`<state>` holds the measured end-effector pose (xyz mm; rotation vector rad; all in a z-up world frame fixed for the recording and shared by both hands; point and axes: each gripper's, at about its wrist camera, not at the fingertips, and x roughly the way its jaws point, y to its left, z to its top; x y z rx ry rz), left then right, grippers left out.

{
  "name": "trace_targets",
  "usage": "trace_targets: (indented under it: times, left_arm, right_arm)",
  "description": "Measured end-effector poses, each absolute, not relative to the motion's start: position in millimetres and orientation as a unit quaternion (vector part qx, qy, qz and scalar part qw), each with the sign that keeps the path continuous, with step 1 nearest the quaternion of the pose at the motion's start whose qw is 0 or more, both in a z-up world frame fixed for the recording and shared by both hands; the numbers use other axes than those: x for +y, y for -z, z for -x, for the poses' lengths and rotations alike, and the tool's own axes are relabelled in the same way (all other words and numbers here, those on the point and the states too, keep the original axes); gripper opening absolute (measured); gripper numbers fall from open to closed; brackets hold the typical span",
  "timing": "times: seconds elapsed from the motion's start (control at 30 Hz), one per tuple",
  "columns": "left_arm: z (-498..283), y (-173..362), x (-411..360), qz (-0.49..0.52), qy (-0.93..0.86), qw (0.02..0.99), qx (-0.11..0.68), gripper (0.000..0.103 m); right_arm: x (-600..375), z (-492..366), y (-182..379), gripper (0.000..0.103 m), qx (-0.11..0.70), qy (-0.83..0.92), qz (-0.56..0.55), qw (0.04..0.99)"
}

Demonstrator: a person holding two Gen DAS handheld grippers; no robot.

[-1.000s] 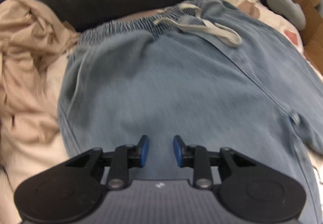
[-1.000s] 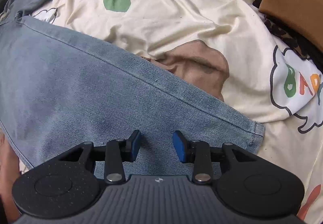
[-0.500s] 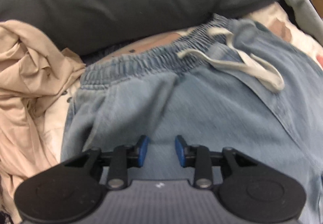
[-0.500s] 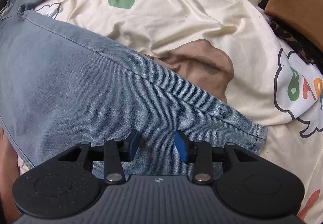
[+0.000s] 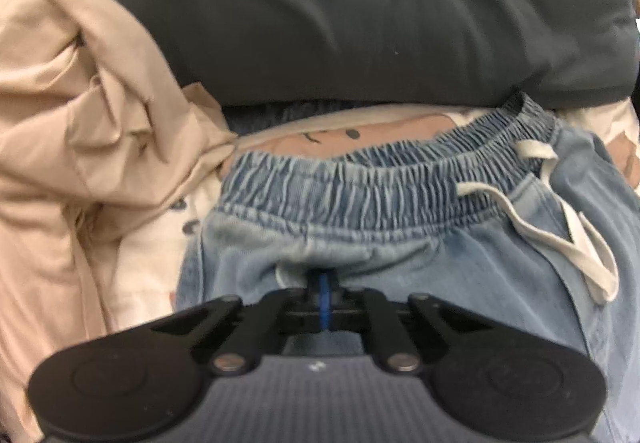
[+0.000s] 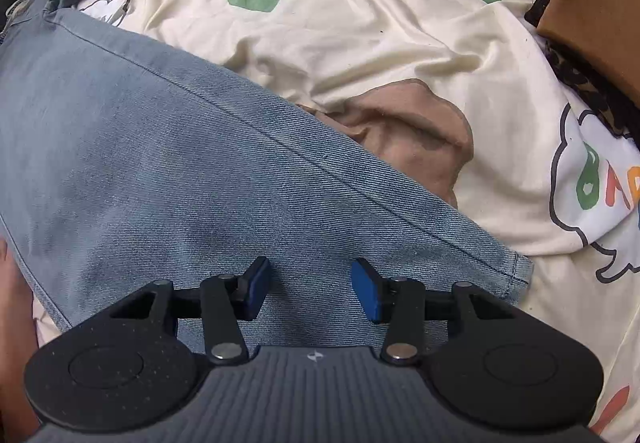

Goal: Fold clothes
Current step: 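Grasp the elastic waistband with the left gripper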

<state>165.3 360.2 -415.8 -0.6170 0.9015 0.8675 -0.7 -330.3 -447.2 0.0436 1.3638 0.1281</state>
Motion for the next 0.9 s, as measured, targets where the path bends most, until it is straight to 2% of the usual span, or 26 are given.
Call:
trace_targets:
  times: [0.1, 0.23, 0.5, 0.73, 0.77, 0.8, 0.9]
  left_arm:
    - [-173, 415, 372, 0.291, -0.392, 0.76, 0.429, 0.003]
    - [-190, 405, 375, 0.261, -0.37, 0.748, 0.486, 0.003]
    - [-187, 368, 362, 0.256, -0.33, 0.765, 0.491, 0.011]
    - [-179, 383, 365, 0.243, -0.328, 0.749, 0.522, 0.012]
    - [-177, 386, 367, 0.237, -0.331, 0.746, 0.527, 0.012]
    - [-175, 390, 370, 0.231, -0.334, 0.744, 0.532, 0.003]
    - [-170, 398, 375, 0.223, -0.33, 0.746, 0.535, 0.003]
  right_arm:
    - [-330, 1, 447, 0.052, 0.633, -0.06, -0.019, 0.772]
    - [-331, 2, 447, 0.052, 0.634, -0.061, -0.024, 0.771]
    - [-329, 7, 446, 0.052, 0.63, -0.059, -0.028, 0.774]
    - [-331, 7, 440, 0.052, 0.629, -0.054, -0.026, 0.775]
    - [-332, 6, 438, 0.052, 0.627, -0.052, -0.025, 0.777]
    - [-333, 4, 435, 0.052, 0.624, -0.05, -0.025, 0.779]
    - [-337, -1, 429, 0.052, 0.617, -0.043, -0.024, 0.785]
